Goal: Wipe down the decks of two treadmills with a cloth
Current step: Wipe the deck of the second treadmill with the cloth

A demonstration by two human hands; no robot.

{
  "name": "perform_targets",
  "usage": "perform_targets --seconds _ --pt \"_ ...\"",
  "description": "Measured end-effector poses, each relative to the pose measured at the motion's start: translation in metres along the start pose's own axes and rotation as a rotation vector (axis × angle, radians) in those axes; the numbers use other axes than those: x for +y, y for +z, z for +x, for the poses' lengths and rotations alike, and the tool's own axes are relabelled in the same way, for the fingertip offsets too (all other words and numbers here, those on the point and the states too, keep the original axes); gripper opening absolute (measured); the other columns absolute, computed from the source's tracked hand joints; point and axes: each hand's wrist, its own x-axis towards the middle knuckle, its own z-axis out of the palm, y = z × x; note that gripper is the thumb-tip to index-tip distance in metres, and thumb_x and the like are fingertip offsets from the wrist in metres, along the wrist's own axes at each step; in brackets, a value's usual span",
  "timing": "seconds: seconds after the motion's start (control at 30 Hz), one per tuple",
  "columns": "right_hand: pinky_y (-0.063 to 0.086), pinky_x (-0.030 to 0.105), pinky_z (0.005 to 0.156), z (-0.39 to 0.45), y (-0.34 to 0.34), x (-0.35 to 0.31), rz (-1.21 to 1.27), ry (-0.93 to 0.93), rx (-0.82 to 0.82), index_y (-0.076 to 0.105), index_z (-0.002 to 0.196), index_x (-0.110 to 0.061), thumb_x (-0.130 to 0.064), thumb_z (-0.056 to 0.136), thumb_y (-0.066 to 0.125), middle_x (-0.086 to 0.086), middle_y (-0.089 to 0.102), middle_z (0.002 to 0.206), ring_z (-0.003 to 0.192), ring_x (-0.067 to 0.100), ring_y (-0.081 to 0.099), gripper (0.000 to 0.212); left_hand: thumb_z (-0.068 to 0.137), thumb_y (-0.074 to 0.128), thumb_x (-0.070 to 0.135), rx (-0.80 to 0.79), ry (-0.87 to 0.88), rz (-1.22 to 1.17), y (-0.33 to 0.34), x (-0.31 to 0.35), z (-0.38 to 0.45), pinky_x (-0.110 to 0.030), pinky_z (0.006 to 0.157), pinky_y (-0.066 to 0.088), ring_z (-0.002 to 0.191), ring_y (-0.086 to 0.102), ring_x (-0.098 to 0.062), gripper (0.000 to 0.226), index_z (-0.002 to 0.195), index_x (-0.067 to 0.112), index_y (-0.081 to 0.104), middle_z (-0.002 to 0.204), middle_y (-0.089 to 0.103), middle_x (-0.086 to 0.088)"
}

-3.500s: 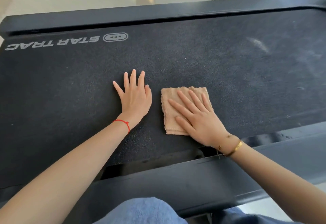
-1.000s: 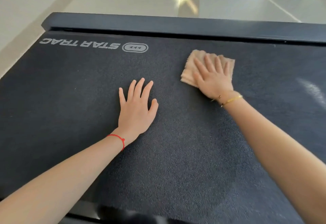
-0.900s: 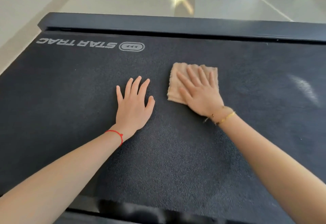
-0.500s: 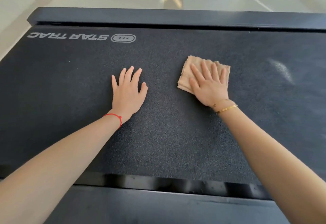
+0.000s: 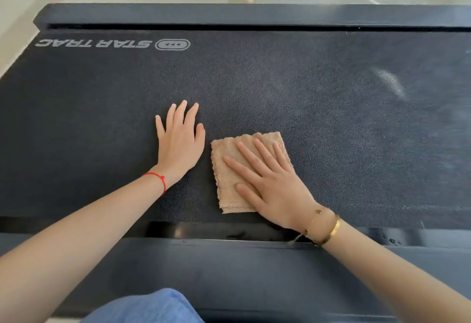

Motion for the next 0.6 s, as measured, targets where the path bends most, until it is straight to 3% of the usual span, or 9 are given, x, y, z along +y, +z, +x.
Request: perform_targets --seconds 0.1,0.3,0.37,0.6 --pt "-0.002 0.049 0.123 0.009 -0.005 0.028 -0.003 0.089 0.011 0.017 0.156 -0.042 -0.057 0.101 0.014 -0.006 0.01 0.166 0.154 0.027 0.001 0.056 0.104 0.033 0.033 0.005 -0.004 0.008 0.0 0.001 -0.004 -0.056 0.122 0.005 0.152 0.011 -0.023 0.052 0.155 0.022 0.028 0.163 0.021 -0.004" --pt "-0.012 0.053 0.12 0.076 -0.016 0.08 0.04 0.451 -0.004 0.008 0.157 -0.041 -0.054 0.103 0.015 -0.003 -0.002 0.167 0.152 0.031 -0.01 0.056 0.104 0.035 0.033 0.01 -0.033 0.008 -0.002 0.006 -0.003 -0.056 0.122 0.006 0.152 0.014 -0.023 0.051 0.153 0.021 0.032 0.162 0.024 -0.003" --pt "-0.012 0.054 0.12 0.079 -0.014 0.068 0.032 0.425 -0.001 0.007 0.157 -0.041 -0.054 0.103 0.014 -0.003 -0.001 0.167 0.152 0.032 -0.009 0.056 0.103 0.037 0.032 0.018 -0.032 0.0 -0.002 0.006 -0.003 -0.056 0.122 0.007 0.151 0.015 -0.024 0.05 0.152 0.02 0.034 0.161 0.026 -0.004" --pt "0.001 0.055 0.121 0.015 -0.003 -0.003 -0.016 0.066 0.006 0.012 0.156 -0.042 -0.056 0.103 0.015 -0.005 0.007 0.166 0.153 0.03 0.001 0.056 0.103 0.038 0.031 0.038 -0.016 0.01 -0.003 0.005 -0.004 -0.057 0.121 0.008 0.151 0.017 -0.025 0.051 0.152 0.018 0.035 0.161 0.027 -0.006"
